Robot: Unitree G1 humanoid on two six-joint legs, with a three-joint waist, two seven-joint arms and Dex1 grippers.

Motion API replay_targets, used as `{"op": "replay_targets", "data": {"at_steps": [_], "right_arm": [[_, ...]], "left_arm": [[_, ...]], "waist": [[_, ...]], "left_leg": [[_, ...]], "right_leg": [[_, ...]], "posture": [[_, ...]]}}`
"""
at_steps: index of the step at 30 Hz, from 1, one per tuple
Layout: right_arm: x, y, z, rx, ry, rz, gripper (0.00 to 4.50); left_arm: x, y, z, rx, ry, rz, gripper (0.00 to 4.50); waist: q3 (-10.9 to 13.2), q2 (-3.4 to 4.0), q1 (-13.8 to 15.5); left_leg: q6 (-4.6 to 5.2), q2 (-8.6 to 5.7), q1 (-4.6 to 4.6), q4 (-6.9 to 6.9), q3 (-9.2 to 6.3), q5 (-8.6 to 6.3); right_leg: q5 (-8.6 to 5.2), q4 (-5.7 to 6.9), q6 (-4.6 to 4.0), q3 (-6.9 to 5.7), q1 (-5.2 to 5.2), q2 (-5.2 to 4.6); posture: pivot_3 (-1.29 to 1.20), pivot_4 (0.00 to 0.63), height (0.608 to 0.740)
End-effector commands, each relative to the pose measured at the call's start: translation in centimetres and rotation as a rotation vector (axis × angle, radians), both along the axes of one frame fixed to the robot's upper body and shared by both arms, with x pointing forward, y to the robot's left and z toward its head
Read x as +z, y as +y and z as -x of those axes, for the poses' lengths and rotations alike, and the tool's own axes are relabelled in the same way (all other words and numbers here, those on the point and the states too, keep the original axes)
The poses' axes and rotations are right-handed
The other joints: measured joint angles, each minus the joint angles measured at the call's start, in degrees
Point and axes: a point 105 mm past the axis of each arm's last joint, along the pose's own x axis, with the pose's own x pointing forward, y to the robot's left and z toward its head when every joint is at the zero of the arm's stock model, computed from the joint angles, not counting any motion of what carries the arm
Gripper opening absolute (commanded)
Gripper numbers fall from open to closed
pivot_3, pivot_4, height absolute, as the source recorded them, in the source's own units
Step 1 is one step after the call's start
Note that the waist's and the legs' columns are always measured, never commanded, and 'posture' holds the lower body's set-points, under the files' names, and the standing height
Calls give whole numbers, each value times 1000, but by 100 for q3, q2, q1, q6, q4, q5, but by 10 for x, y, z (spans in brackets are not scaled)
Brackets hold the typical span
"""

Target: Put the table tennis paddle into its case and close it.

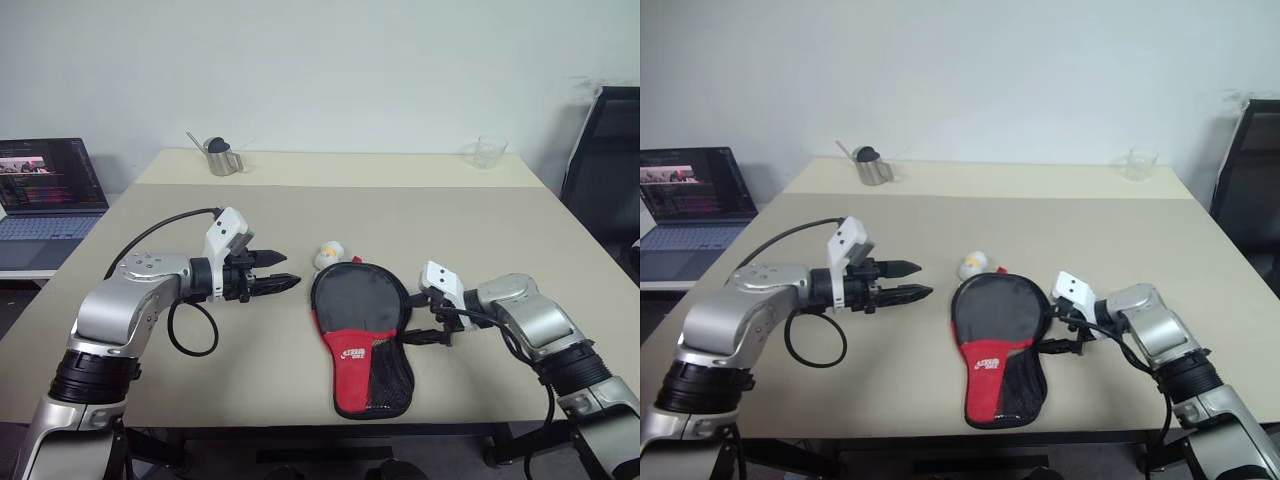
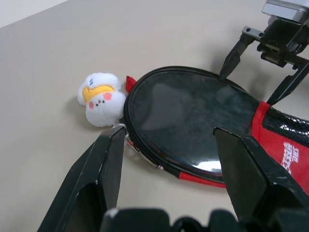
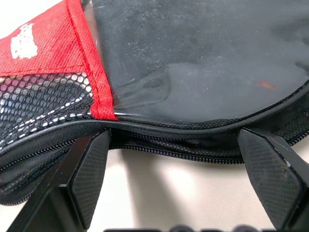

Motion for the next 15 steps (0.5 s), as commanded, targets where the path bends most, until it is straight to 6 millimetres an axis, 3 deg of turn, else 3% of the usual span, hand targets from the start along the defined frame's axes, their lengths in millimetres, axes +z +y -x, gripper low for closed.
{"op": "replay_targets", "data": {"at_steps": [1,9,15], "right_arm": [[8,10,5,48,-13,-36,4428],[11,3,1,22,-26,-31,4428],[41,-39,-13,-73,-131,1,4428]], "left_arm": [[11,-4,3,-19,-49,-4,3175],[9,-4,3,-15,-47,-6,3175],[9,0,2,9,-55,-15,3175]], "waist": [[0,0,0],[0,0,1],[0,0,28]], "left_leg": [[0,0,0,0,0,0],[0,0,0,0,0,0],[0,-6,-1,1,1,0]], "right_leg": [[0,0,0,1,0,1],[0,0,0,1,0,1],[0,-2,1,2,0,-4]], "posture": [[0,150,740],[0,150,740],[0,150,740]]}}
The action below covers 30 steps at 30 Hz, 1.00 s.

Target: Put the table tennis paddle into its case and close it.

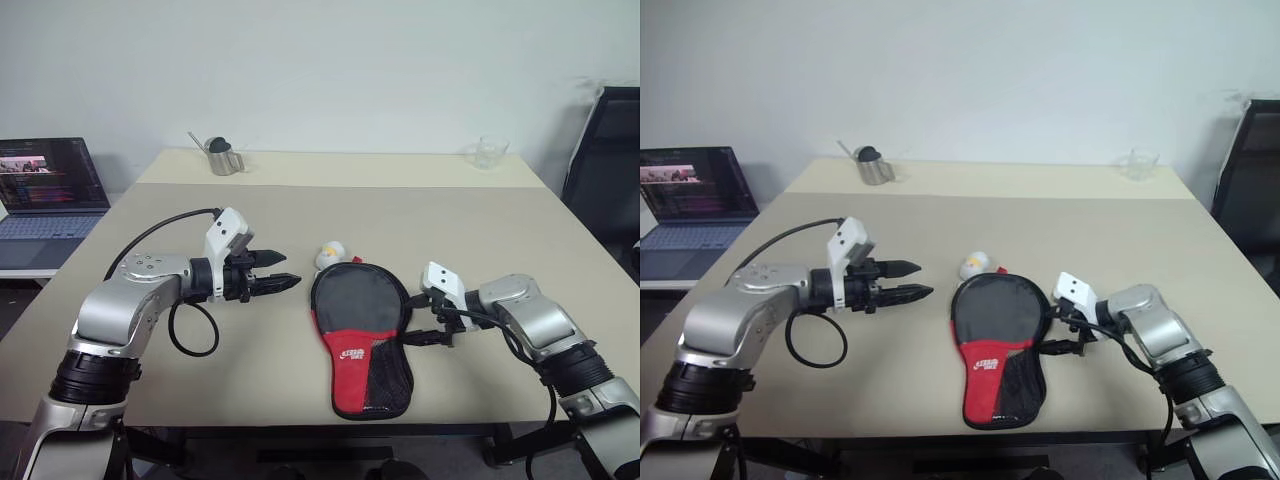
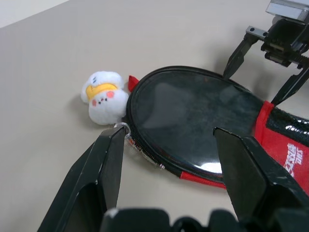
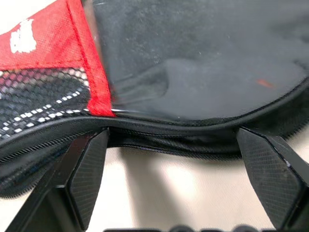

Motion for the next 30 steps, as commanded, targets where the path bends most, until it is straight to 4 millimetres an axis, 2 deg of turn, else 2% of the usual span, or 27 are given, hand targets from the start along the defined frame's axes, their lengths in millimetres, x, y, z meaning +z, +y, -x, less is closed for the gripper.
{"op": "replay_targets", "data": {"at_steps": [1,4,8,11,14,17,21,27,30], "right_arm": [[41,-24,-9,-37,-129,-16,4428],[58,-30,-8,-44,-172,-24,4428],[79,-19,-4,-16,-225,-77,4428],[91,22,9,78,-231,-188,4428],[78,57,23,144,-203,-208,4428],[59,79,23,120,-175,-193,4428],[43,93,22,94,-123,-190,4428],[31,101,20,91,-82,-201,4428],[24,104,6,43,-72,-228,4428]], "left_arm": [[11,0,3,-2,-53,-13,3175],[9,1,4,0,-48,-18,3175],[9,1,4,-1,-48,-19,3175],[9,1,2,1,-50,-23,3175],[10,1,1,4,-54,-22,3175],[10,1,1,5,-55,-22,3175],[6,3,1,23,-52,-35,3175],[1,10,0,62,-43,-51,3175],[-3,17,-10,135,-47,-59,3175]], "waist": [[0,0,3],[0,0,3],[0,0,-17],[0,0,-25],[0,0,-14],[0,-1,0],[0,-1,15],[0,-1,10],[-1,-2,9]], "left_leg": [[0,-1,0,0,0,0],[0,-2,0,0,0,0],[0,6,1,-1,-1,0],[0,11,1,-1,-2,0],[-1,16,2,-1,-7,1],[-2,13,0,0,-4,1],[-1,6,-2,4,-4,1],[-1,4,-3,7,-4,1],[-1,6,-3,7,-4,1]], "right_leg": [[0,-1,0,0,1,-2],[0,-4,1,0,1,-4],[0,0,-1,0,-1,-3],[1,1,-4,-2,-1,-2],[2,2,-6,-2,-1,-2],[2,0,-6,-5,0,-3],[5,-1,-1,0,0,-10],[6,-2,2,-1,0,-15],[6,-1,-1,-6,1,-14]], "posture": [[0,150,740],[0,150,740],[0,150,740],[0,150,740],[0,150,740],[0,150,740],[0,150,740],[0,150,740],[0,150,740]]}}
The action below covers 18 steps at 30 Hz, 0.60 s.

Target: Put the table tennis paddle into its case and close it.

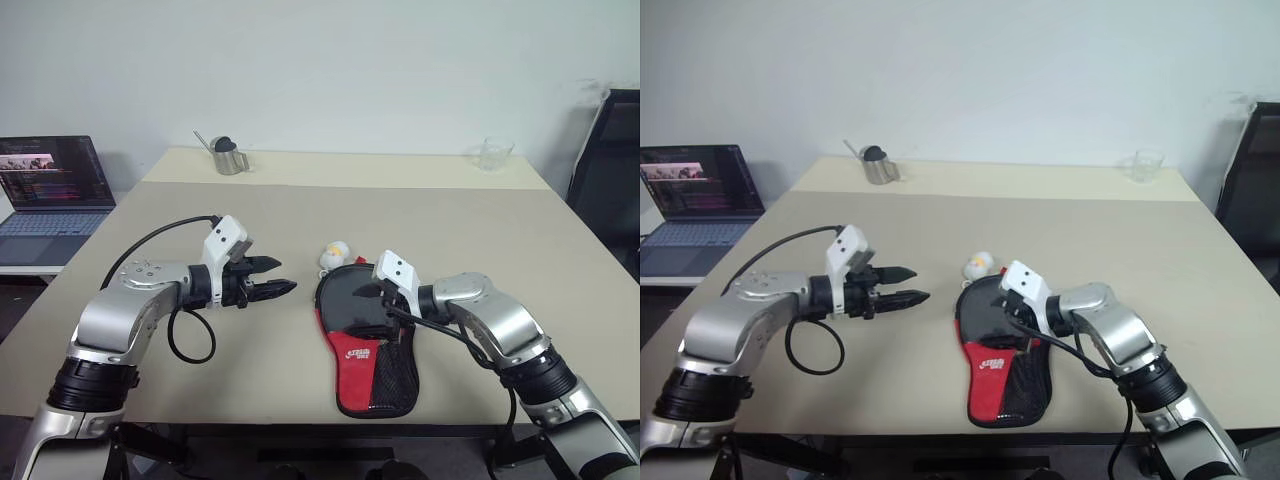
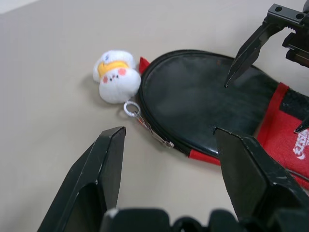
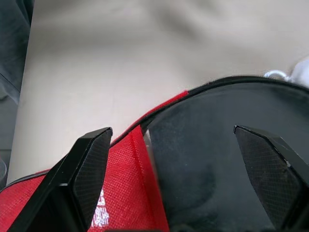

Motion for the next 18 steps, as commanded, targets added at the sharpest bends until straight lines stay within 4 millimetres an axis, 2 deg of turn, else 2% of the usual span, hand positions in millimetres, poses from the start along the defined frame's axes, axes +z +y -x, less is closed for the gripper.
{"op": "replay_targets", "data": {"at_steps": [1,6,10,18], "right_arm": [[-3,5,-16,-46,-13,-38,4428],[-21,1,-23,-68,9,-11,4428],[-33,-13,-24,-73,27,37,4428],[-30,-33,-33,-92,-3,76,4428]], "left_arm": [[8,10,-11,90,-58,-29,3175],[10,19,-18,147,-72,-32,3175],[11,24,-19,162,-76,-38,3175],[11,25,-21,170,-79,-43,3175]], "waist": [[-1,-1,-3],[-1,-1,-7],[-1,-2,-7],[-3,-4,-6]], "left_leg": [[0,2,1,0,1,0],[0,2,0,0,2,0],[0,0,0,0,1,0],[0,0,2,0,1,0]], "right_leg": [[1,1,-2,-1,1,2],[4,0,-8,1,-1,12],[4,-2,-7,3,0,12],[5,0,-7,1,3,11]], "posture": [[0,150,740],[0,150,740],[0,150,740],[0,150,740]]}}
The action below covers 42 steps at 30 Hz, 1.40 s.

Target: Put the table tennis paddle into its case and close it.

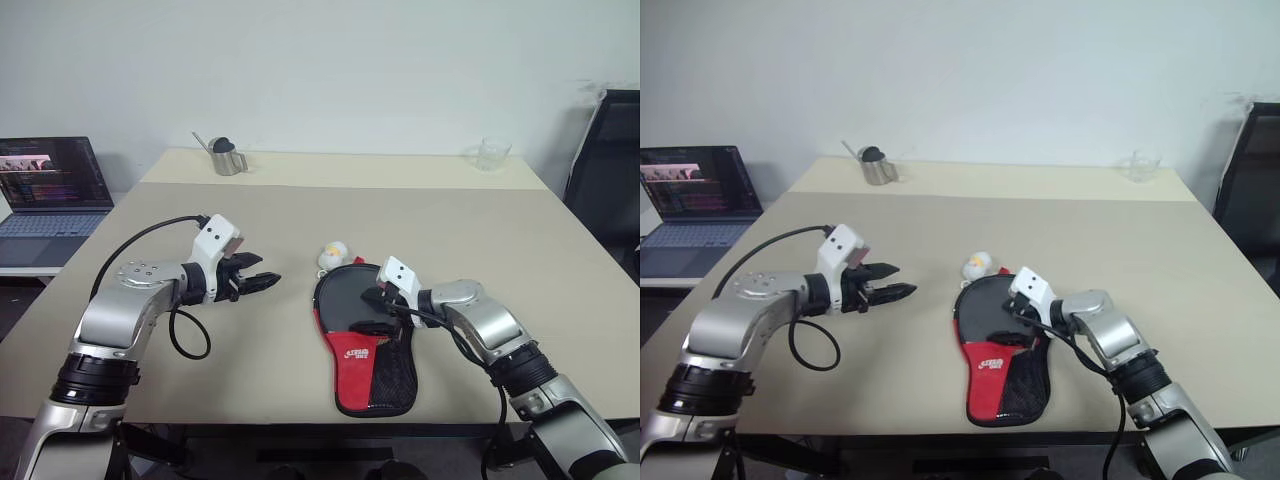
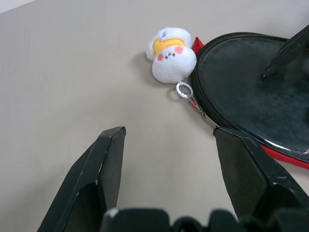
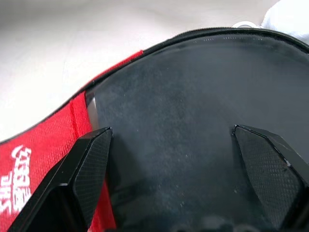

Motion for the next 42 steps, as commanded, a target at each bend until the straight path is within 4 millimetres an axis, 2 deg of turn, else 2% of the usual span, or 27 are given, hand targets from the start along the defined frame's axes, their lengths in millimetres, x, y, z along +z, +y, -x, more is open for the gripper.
{"op": "replay_targets", "data": {"at_steps": [1,6,9,12,14,17,24,32,37,42], "right_arm": [[-1,-15,-5,-22,-4,41,4428],[1,-24,-8,-28,-16,62,4428],[7,-20,-8,-17,-24,44,4428],[9,-16,-8,-5,-29,37,4428],[11,-11,-6,13,-30,31,4428],[10,-7,-4,25,-26,29,4428],[5,-5,-1,32,-17,37,4428],[6,-4,-1,24,-18,34,4428],[6,-6,-1,22,-18,35,4428],[6,-7,1,14,-14,33,4428]], "left_arm": [[18,4,-4,15,-70,-7,3175],[17,5,-19,80,-70,0,3175],[18,-3,-31,94,-71,36,3175],[23,-11,-42,107,-46,143,3175],[25,-29,-54,90,-4,223,3175],[24,-55,-65,13,40,248,3175],[16,-83,-85,-11,127,302,3175],[-11,-93,-104,128,135,192,3175],[-32,-106,-102,119,163,121,3175],[-56,-107,-100,158,180,39,3175]], "waist": [[0,0,0],[0,-1,5],[-1,-1,15],[-1,-1,10],[-1,-1,21],[0,-1,13],[0,-1,-19],[0,-2,-18],[0,-2,-18],[0,-2,-17]], "left_leg": [[0,0,0,0,0,0],[0,-1,0,0,0,0],[0,-2,0,8,0,0],[0,-3,-1,10,3,0],[0,-3,-2,14,1,0],[0,-3,-6,25,1,0],[1,-3,-5,26,4,-1],[0,-4,-5,26,5,-1],[0,-4,-6,26,5,-2],[-1,-5,-5,26,5,-2]], "right_leg": [[0,0,0,0,0,0],[0,-1,0,0,1,0],[0,0,1,-5,6,1],[1,-1,2,-3,7,1],[1,0,2,-5,8,2],[3,2,6,-10,13,8],[5,0,9,-9,15,9],[5,-1,9,-8,15,10],[5,-1,9,-10,14,9],[5,0,9,-9,15,9]], "posture": [[0,150,740],[0,150,740],[0,150,740],[0,150,740],[0,150,740],[0,150,740],[0,150,740],[0,150,740],[0,150,740],[0,150,740]]}}
